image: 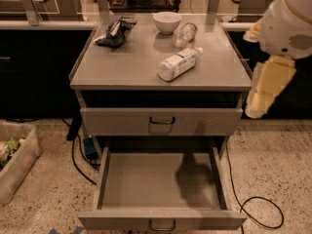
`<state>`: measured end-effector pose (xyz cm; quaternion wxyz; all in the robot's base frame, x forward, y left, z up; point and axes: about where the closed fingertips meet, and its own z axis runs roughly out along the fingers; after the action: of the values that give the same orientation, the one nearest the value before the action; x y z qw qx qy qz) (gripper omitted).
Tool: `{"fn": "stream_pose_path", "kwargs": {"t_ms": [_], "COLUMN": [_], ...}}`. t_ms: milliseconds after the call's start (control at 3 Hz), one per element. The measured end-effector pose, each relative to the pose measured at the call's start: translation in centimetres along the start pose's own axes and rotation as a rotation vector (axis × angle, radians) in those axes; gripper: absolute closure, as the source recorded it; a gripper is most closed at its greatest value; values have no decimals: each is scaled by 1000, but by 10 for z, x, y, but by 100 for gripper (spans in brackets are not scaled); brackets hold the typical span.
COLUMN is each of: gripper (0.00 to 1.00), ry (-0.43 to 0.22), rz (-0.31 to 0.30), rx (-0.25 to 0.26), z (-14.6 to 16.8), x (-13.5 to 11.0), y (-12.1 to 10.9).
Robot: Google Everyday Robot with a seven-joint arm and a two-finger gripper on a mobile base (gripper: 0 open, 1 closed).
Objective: Place blue plastic bottle into middle drawer
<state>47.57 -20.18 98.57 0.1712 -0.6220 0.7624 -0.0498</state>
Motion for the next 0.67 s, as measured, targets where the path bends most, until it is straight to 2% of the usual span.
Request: {"fn": "stream_pose_path", "kwargs": {"t_ms": [333, 667], "gripper": [0, 0], "ry": [-35, -87], "rz": [-115, -169], "rx": [3, -82], "z": [14, 44], "x": [-38, -66], "y": [-49, -84]}}
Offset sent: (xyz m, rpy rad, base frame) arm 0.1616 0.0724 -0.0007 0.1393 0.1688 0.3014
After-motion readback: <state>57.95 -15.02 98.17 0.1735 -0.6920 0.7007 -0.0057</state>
